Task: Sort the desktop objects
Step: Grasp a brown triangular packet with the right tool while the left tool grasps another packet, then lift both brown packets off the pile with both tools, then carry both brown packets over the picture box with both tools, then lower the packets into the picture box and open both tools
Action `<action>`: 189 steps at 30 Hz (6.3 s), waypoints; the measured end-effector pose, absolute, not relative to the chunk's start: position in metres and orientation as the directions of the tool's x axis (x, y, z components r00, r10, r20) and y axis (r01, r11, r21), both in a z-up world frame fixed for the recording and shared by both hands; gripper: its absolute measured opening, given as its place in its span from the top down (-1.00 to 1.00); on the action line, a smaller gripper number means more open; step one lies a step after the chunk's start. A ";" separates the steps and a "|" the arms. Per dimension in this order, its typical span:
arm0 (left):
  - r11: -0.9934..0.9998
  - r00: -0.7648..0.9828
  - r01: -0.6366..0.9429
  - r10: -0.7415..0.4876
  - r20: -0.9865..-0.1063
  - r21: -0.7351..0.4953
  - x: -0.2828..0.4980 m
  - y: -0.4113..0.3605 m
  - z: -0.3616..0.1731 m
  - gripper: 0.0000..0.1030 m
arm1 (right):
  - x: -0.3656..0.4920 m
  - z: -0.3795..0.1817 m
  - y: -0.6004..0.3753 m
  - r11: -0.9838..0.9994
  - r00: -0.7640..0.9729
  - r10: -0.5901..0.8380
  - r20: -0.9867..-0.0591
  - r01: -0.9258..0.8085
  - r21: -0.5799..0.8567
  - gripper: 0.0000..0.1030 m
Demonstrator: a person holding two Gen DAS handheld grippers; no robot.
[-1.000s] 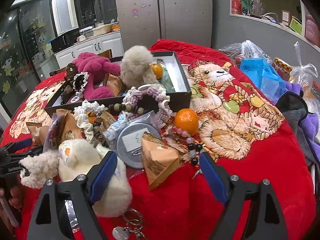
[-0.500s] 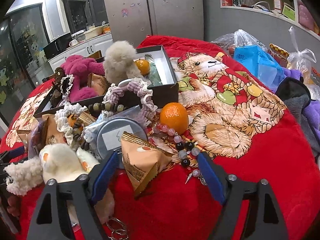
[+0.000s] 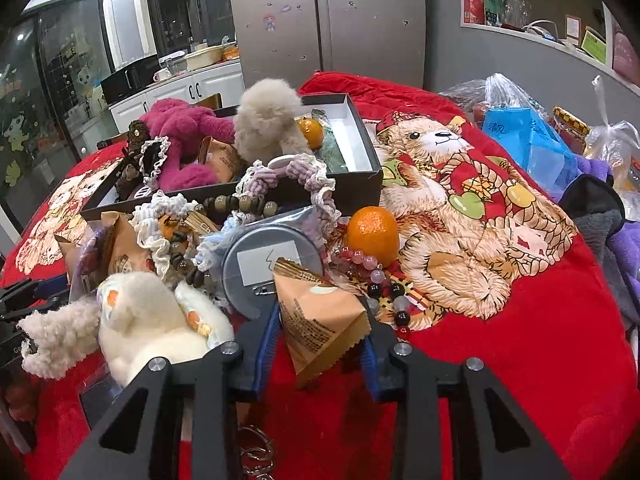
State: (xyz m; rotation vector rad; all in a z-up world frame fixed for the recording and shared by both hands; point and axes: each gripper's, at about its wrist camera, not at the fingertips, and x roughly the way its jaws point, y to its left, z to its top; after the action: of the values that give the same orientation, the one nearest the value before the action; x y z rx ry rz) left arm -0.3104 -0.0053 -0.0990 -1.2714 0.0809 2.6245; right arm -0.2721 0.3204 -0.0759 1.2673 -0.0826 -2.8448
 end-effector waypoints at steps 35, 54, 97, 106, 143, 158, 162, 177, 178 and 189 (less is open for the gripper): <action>-0.979 -0.660 -0.185 0.192 -0.726 -0.090 -0.296 -0.032 -0.071 1.00 | -0.255 -0.047 0.320 -0.998 -0.740 -0.059 -0.670 0.023 0.062 0.32; -0.992 -0.671 -0.116 0.110 -0.733 -0.042 -0.300 -0.038 -0.078 -0.51 | -0.256 -0.053 0.314 -0.997 -0.711 -0.075 -0.700 0.052 0.054 0.32; -0.998 -0.667 -0.060 0.054 -0.743 -0.019 -0.321 -0.039 -0.082 0.44 | -0.252 -0.047 0.305 -0.996 -0.724 -0.092 -0.684 0.080 0.050 0.32; -0.995 -0.717 -0.084 0.097 -0.690 -0.052 -0.293 -0.033 -0.051 0.44 | -0.243 -0.033 0.297 -0.994 -0.764 -0.110 -0.636 0.102 0.049 0.32; -0.997 -0.809 -0.080 0.075 -0.582 -0.017 -0.266 0.007 0.070 0.44 | -0.226 0.065 0.247 -0.968 -0.810 -0.241 -0.535 0.238 0.076 0.32; -0.991 -0.759 -0.127 0.122 -0.640 -0.039 -0.361 0.036 0.054 0.44 | -0.290 0.075 0.249 -0.976 -0.806 -0.191 -0.561 0.216 0.024 0.32; -0.992 -0.748 -0.123 0.118 -0.653 -0.038 -0.402 0.043 0.040 0.44 | -0.327 0.069 0.254 -0.978 -0.796 -0.182 -0.577 0.209 0.019 0.32; -0.972 -0.702 -0.231 0.203 -0.683 -0.051 -0.460 0.060 -0.017 0.44 | -0.417 0.025 0.262 -0.977 -0.748 -0.155 -0.645 0.211 -0.009 0.32; -0.972 -0.700 -0.232 0.198 -0.686 -0.044 -0.461 0.061 -0.020 0.44 | -0.419 0.022 0.262 -0.977 -0.743 -0.157 -0.651 0.213 -0.008 0.32; -0.972 -0.676 -0.228 0.195 -0.711 -0.049 -0.468 0.062 -0.032 0.44 | -0.428 0.004 0.255 -0.976 -0.714 -0.142 -0.686 0.216 -0.023 0.32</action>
State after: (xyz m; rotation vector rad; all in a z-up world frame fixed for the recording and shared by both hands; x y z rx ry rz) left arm -0.4679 0.0622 -0.0320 -1.1299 0.0641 2.6809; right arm -0.4275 0.2554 0.0043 1.0833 0.1499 -2.7376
